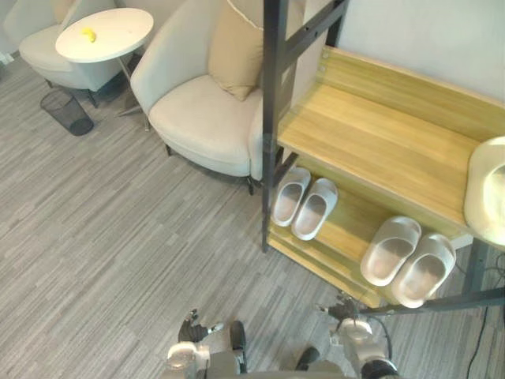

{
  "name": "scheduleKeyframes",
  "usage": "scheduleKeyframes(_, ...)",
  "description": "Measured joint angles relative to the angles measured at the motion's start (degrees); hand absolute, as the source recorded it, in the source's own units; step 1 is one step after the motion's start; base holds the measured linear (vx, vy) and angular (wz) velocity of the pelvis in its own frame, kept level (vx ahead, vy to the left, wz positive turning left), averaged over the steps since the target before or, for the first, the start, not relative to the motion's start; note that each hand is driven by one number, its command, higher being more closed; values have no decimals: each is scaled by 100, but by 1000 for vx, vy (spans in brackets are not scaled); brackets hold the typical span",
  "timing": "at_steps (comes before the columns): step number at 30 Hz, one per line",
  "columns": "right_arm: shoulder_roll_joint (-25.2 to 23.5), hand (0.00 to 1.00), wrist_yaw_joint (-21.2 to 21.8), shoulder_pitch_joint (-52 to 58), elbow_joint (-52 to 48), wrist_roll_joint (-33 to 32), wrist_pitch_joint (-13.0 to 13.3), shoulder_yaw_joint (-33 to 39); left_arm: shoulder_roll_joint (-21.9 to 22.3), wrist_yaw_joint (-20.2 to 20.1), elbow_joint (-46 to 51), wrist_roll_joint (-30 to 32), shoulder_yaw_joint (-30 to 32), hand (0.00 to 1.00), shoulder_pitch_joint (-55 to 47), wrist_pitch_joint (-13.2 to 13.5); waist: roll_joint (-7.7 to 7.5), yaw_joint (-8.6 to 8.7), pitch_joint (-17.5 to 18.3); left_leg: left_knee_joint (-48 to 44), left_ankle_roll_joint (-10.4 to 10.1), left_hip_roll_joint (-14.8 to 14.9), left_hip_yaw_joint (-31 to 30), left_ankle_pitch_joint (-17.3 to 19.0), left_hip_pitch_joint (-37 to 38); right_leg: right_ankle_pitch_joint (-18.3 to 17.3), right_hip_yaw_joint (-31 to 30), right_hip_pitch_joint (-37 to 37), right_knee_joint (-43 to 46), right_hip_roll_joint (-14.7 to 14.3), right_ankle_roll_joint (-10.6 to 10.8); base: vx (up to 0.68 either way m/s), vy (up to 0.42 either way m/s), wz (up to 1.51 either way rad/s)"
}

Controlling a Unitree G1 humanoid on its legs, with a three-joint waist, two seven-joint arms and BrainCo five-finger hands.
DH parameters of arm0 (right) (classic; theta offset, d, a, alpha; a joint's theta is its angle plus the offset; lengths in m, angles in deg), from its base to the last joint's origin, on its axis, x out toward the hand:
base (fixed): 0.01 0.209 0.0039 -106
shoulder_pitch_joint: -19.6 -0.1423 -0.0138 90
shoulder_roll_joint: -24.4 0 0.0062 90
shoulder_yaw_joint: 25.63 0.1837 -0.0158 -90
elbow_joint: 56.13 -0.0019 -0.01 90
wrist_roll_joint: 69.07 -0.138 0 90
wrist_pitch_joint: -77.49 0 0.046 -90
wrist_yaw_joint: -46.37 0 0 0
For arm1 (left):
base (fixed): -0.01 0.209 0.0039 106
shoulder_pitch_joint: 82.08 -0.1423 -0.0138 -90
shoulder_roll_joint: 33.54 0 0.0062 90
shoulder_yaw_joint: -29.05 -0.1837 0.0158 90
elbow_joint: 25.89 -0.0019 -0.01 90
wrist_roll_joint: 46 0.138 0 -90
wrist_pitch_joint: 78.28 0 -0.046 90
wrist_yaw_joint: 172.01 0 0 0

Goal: Organize the slippers on the shoe rack

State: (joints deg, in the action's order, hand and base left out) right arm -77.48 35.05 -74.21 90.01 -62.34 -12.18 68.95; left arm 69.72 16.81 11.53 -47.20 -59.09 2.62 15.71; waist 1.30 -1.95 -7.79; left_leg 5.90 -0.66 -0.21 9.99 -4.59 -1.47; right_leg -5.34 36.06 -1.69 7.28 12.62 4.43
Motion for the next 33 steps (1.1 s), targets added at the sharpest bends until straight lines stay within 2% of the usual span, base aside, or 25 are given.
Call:
scheduleKeyframes(1,-12,0,9,3,35,3,-24,1,-6,-1,-36,4,44,0,-12,-3,-25,-6,-29,1,11,-52,-26,100,89,-164,-7,-14,217,118,33,1,70,12)
scheduleKeyframes(4,-95,0,18,54,103,5,-79,154,-124,-7,-52,11,113,0,-8,-46,-288,26,-101,-32,181,-405,-482,258,164,-801,-57,20,1114,620,332,-10,44,48)
scheduleKeyframes(5,-161,0,17,128,96,4,-84,304,-156,-9,-69,33,114,0,11,-60,-359,38,-109,-238,278,-520,-623,326,132,-1009,-235,-37,1178,615,545,40,5,112)
scheduleKeyframes(6,-191,0,17,233,84,2,-84,438,-159,-7,-44,91,118,0,11,-60,-422,61,-104,-796,358,-590,-628,550,-73,-1196,-602,-93,1255,507,910,106,-8,126)
scheduleKeyframes(7,-143,0,23,399,79,3,-79,436,-126,-3,-11,95,170,0,13,-56,-424,62,-122,-1343,405,-634,-943,918,-274,-1033,-1268,52,1906,464,769,140,22,113)
scheduleKeyframes(8,-130,0,42,402,82,3,-95,423,-81,8,0,102,221,0,37,-56,-347,43,-147,-1529,447,-623,-1116,1031,-337,-849,-1918,497,2755,430,487,152,12,120)
scheduleKeyframes(9,-174,0,59,391,61,-20,-103,444,-59,15,-5,103,281,0,80,-65,-163,107,-147,-1641,402,-506,-1461,1128,-423,-1160,-2729,912,2836,-20,348,137,4,105)
scheduleKeyframes(11,-195,0,126,318,90,-9,-82,328,-67,56,-78,103,289,0,88,-69,-183,123,-194,-1584,391,-461,-1862,1124,-440,-1220,-3437,1279,2413,-557,304,164,-58,124)
scheduleKeyframes(12,-202,0,132,327,93,-7,-86,326,-90,61,-135,106,292,0,116,-70,-243,147,-198,-1591,353,-541,-2142,1139,-413,-1113,-3570,1326,1976,-674,171,194,-100,142)
scheduleKeyframes(14,-227,0,137,370,113,-2,-114,313,-111,102,-133,94,437,0,127,-59,-448,101,-139,-1666,260,-690,-2442,1250,-258,-790,-3429,1362,1481,-620,-85,283,-182,124)
scheduleKeyframes(15,-244,0,142,392,113,-1,-132,316,-69,112,-140,94,538,0,119,-57,-425,91,-139,-1830,199,-715,-2637,1387,-250,-592,-3320,1310,1456,-650,-193,322,-224,91)
scheduleKeyframes(16,-244,0,144,385,110,0,-138,322,-19,108,-150,89,560,0,103,-59,-393,85,-58,-1928,134,-660,-2725,1497,-244,-652,-3149,1145,1366,-676,-217,352,-210,64)
scheduleKeyframes(17,-263,0,143,342,88,-2,-135,325,33,107,-146,89,580,0,45,-60,-274,32,1,-1950,79,-559,-2782,1563,-256,-674,-2998,1069,1264,-745,-253,275,-150,43)
scheduleKeyframes(20,-311,0,141,269,83,-10,-133,340,159,110,-24,90,622,0,38,-66,-110,3,9,-2198,36,-445,-2671,1553,-338,-655,-2616,864,1189,-808,-280,351,-169,54)
scheduleKeyframes(21,-343,0,141,285,81,-10,-137,358,203,108,18,90,619,0,25,-68,-102,13,6,-2266,17,-405,-2609,1538,-300,-654,-2549,874,1409,-816,-281,204,-118,44)
scheduleKeyframes(22,-357,0,138,268,-21,-16,-142,376,263,112,51,85,621,0,90,-69,-15,-14,-70,-2387,-30,-265,-2619,1547,-186,-806,-2500,1190,2080,-932,-302,193,-129,34)
scheduleKeyframes(23,-367,0,124,291,-166,-16,-120,365,277,108,53,69,609,0,58,-66,26,-13,-27,-2405,-140,-155,-2603,1617,-114,-745,-2598,1069,1264,-1084,-373,139,-95,30)
scheduleKeyframes(24,-413,0,121,279,-204,-17,-97,368,243,104,84,66,620,0,30,-67,-115,-30,29,-2404,-220,-184,-2588,1672,-74,-90,-2625,1000,631,-1056,-447,175,-120,28)
scheduleKeyframes(25,-417,0,122,264,-270,-17,-80,379,251,105,47,62,622,0,74,-80,-46,-20,51,-2408,-313,-46,-2622,1870,-23,-126,-2500,930,600,-1127,-560,186,-96,24)
scheduleKeyframes(26,-404,0,119,248,-302,-17,-78,394,324,96,50,64,616,0,86,-79,-10,-23,84,-2410,-322,10,-2587,1875,-32,-119,-2454,920,564,-1156,-574,251,-105,27)
scheduleKeyframes(28,-394,0,109,275,-290,-26,-92,424,431,96,65,80,609,0,142,-91,39,-1,38,-2519,-354,52,-2337,1857,-51,-121,-2346,732,401,-1160,-579,200,-38,31)
scheduleKeyframes(30,-436,0,110,399,-286,-50,-116,421,467,95,25,98,595,0,242,-93,-50,12,-59,-3157,-466,-19,-1780,1861,-269,-138,-2169,347,239,-965,-607,106,24,49)
scheduleKeyframes(32,-415,0,106,424,-283,-51,-125,423,466,97,34,105,539,0,296,-89,-133,34,-111,-3385,-466,226,-974,1967,-540,-150,-1887,150,222,-753,-588,41,57,62)
scheduleKeyframes(33,-386,0,102,424,-295,-52,-121,424,467,98,25,105,481,0,312,-96,-109,34,-92,-3215,-429,415,-492,1882,-701,-196,-1685,121,223,-662,-514,14,85,64)
